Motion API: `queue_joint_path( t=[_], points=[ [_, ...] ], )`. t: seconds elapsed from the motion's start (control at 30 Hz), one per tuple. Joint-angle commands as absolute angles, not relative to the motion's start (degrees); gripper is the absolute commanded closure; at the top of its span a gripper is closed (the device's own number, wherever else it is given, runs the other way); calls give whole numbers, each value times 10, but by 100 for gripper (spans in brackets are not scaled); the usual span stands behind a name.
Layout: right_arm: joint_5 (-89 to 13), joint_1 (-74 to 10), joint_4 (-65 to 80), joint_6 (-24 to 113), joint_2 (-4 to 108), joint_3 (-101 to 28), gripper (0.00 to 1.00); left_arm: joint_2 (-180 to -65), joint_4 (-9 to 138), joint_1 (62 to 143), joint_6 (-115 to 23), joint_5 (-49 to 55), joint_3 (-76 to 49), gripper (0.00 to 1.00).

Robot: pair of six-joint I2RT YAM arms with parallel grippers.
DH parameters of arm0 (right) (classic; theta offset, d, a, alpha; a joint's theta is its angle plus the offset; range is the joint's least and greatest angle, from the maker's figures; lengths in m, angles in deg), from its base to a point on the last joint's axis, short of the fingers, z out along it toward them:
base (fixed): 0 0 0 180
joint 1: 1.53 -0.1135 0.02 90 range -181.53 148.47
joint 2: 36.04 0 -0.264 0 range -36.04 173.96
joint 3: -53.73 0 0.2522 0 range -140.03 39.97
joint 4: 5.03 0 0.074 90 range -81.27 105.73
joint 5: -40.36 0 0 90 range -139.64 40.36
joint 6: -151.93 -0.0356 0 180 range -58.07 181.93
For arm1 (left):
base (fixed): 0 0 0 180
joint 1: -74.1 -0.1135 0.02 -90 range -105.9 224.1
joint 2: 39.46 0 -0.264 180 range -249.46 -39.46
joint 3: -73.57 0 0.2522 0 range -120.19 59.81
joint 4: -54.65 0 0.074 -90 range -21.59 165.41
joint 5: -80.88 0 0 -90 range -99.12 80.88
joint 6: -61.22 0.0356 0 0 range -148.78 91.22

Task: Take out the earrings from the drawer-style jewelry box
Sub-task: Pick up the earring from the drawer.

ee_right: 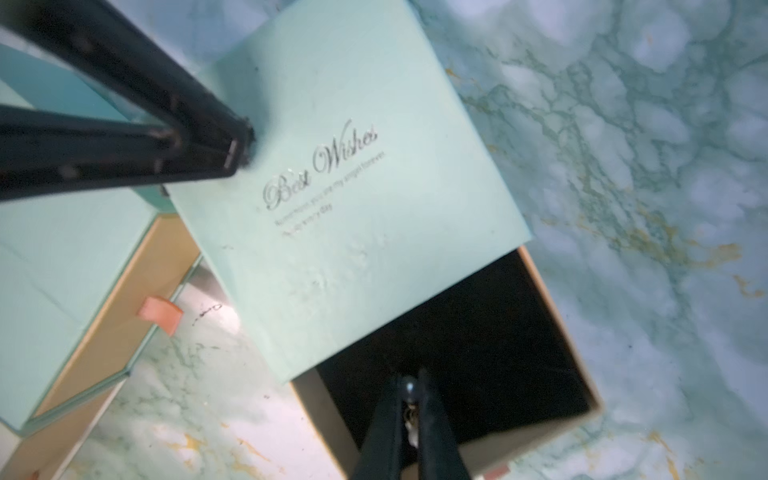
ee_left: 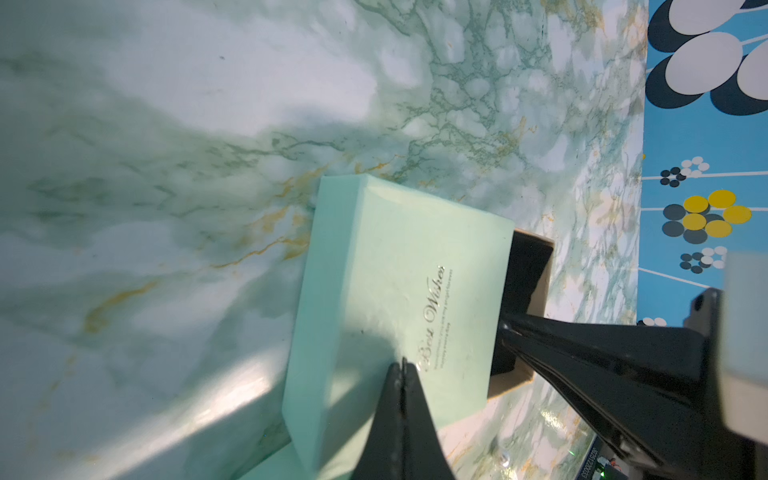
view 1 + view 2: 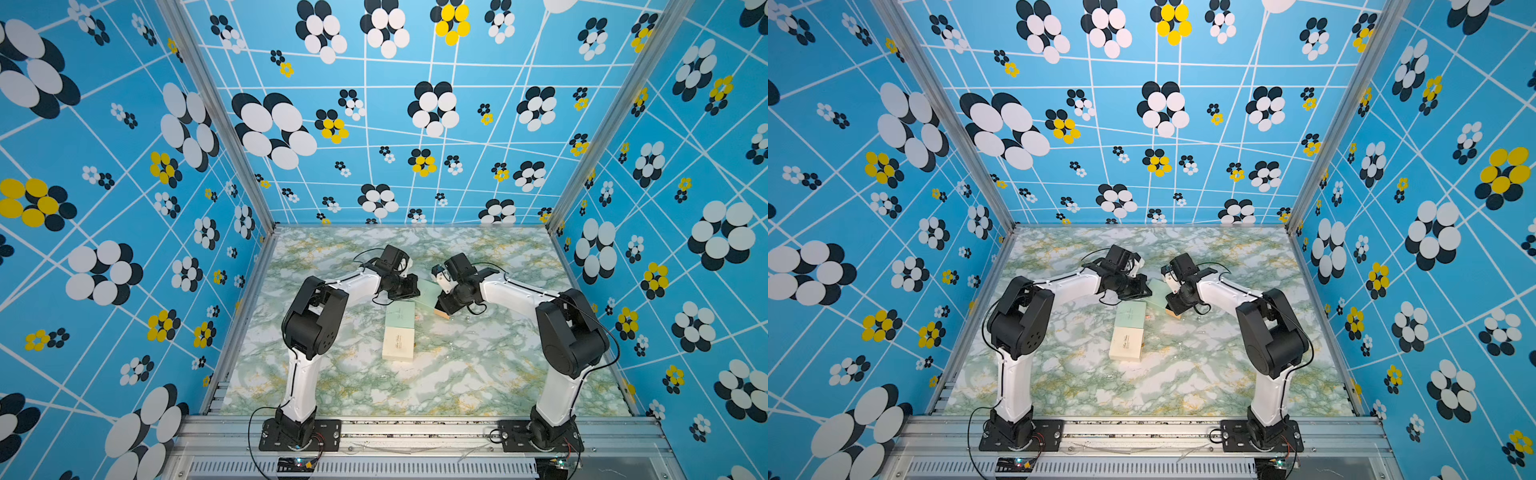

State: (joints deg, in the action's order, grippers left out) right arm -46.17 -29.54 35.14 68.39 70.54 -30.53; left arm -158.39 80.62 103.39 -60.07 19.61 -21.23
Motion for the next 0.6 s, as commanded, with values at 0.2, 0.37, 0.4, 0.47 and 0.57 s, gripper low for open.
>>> queue_joint_path(
  t=[0.2, 0.37, 0.4, 0.47, 0.57],
  points=[
    [-470, -299, 375, 682, 715, -317, 78, -1579, 846, 1027, -591, 176, -191, 100],
    [-470, -300, 382, 685, 719, -322, 76, -1579, 846, 1028, -592, 176, -193, 100],
    [-470, -300, 382, 685, 720, -322, 76, -1579, 846, 1027, -592, 176, -193, 100],
    [-472, -300, 382, 685, 722, -323, 77, -1579, 847, 1027, -592, 176, -194, 100],
    [-472, -300, 383, 684, 725, -324, 81, -1580, 848, 1027, -591, 176, -194, 100]
  ],
)
